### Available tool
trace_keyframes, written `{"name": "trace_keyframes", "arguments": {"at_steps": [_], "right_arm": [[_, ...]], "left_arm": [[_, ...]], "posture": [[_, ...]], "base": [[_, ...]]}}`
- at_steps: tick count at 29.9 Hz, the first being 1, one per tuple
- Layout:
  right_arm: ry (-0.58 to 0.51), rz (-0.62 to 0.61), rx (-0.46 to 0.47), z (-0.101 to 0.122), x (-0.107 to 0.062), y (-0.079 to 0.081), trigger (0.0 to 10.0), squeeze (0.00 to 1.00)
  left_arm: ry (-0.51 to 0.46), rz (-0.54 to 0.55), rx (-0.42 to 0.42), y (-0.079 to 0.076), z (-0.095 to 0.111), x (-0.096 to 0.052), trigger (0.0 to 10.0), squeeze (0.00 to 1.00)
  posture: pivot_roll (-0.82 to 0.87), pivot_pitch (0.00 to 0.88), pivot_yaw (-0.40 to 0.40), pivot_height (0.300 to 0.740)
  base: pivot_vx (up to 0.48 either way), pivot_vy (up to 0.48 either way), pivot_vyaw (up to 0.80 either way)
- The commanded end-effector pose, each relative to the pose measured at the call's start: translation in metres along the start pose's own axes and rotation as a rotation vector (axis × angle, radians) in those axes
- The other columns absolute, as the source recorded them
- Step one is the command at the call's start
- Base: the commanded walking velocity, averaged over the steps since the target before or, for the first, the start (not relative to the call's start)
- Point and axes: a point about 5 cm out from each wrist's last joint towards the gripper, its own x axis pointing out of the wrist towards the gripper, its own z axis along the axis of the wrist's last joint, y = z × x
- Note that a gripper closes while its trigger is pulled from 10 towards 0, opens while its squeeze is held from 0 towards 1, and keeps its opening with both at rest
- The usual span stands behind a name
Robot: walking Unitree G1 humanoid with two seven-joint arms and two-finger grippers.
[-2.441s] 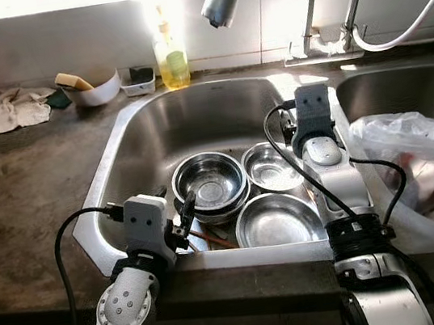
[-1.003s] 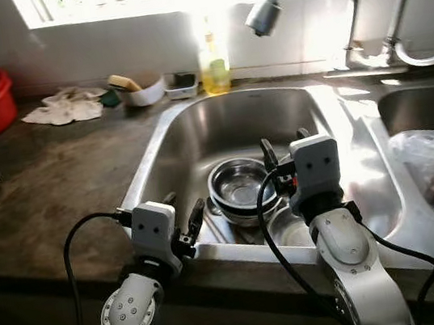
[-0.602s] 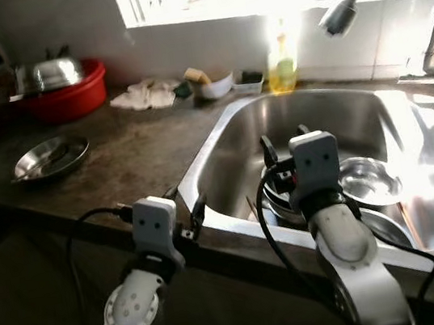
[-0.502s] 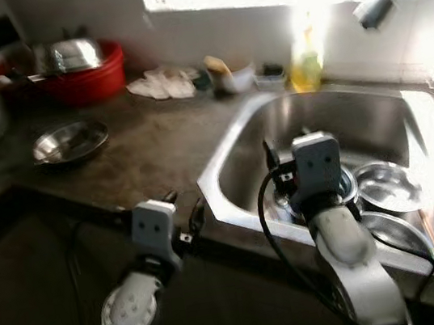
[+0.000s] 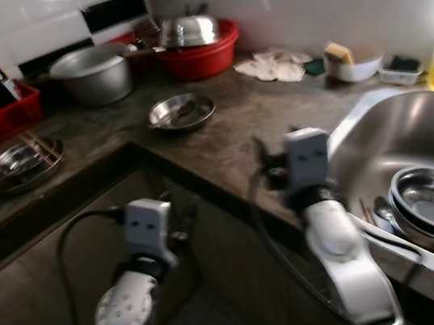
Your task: Kitchen organization
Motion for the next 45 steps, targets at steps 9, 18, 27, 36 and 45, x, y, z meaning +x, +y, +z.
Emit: {"name": "trace_keyframes", "arguments": {"at_steps": [9,18,27,36,45], "right_arm": [[0.008,-0.026,-0.008,-0.001,0.002,-0.008,10.0,0.0],[0.014,-0.012,-0.005,-0.001,0.003,-0.007,10.0,0.0],[0.013,0.015,-0.035,-0.001,0.006,-0.004,10.0,0.0],[0.013,0.019,-0.018,-0.001,0.011,-0.005,10.0,0.0],[0.011,0.023,-0.028,-0.001,0.013,-0.005,10.0,0.0]], "left_arm": [[-0.013,-0.03,-0.012,-0.007,0.004,0.003,10.0,0.0],[-0.021,-0.018,-0.005,-0.006,0.005,0.003,10.0,0.0],[-0.035,-0.017,0.01,-0.006,0.007,0.004,10.0,0.0],[-0.036,-0.02,0.015,-0.007,0.007,0.005,10.0,0.0],[-0.039,-0.026,0.017,-0.007,0.007,0.005,10.0,0.0]], "posture": [[0.04,0.034,-0.005,0.74],[0.04,0.037,-0.004,0.74],[0.04,0.039,-0.006,0.74],[0.04,0.036,-0.009,0.74],[0.04,0.029,-0.008,0.74]], "base": [[0.0,0.473,0.0],[0.0,0.111,0.0],[0.0,0.0,0.71],[0.294,0.0,0.09],[0.358,0.0,0.0]]}}
